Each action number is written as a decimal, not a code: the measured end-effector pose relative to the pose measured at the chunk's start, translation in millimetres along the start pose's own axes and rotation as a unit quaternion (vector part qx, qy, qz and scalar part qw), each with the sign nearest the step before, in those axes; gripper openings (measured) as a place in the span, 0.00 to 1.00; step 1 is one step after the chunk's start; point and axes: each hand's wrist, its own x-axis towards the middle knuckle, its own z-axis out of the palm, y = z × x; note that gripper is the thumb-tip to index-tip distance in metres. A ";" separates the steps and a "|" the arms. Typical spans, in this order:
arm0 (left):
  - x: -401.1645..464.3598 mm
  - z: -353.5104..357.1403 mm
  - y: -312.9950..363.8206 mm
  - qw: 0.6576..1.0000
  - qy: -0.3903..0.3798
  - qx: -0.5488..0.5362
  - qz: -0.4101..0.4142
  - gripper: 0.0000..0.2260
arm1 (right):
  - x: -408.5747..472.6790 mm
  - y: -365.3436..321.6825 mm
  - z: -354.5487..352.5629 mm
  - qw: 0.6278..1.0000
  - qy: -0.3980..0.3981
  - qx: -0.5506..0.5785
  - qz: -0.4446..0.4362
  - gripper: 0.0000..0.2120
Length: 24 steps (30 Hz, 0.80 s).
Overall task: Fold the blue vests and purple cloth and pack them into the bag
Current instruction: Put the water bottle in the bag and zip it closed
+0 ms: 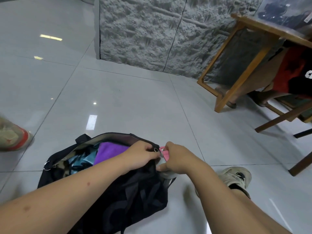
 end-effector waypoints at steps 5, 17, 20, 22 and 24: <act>-19.5 -29.3 -0.2 0.999 0.016 0.047 0.022 0.15 | -4.8 -43.3 -15.5 0.994 0.103 0.012 -0.045 0.27; -101.6 -139.7 -65.5 0.962 0.272 0.020 -0.019 0.13 | -3.9 -178.4 88.7 0.968 0.103 0.076 -0.214 0.12; -113.5 -164.5 -85.7 0.953 0.298 -0.008 -0.054 0.14 | -6.0 -197.3 115.6 0.971 0.045 0.017 -0.234 0.13; -121.8 -174.5 -97.5 0.953 0.294 -0.020 -0.068 0.13 | -7.1 -208.7 127.9 0.970 0.026 0.000 -0.240 0.14; -127.1 -180.4 -110.6 0.955 0.283 -0.008 -0.083 0.11 | -4.9 -220.3 134.6 0.970 0.021 -0.012 -0.240 0.15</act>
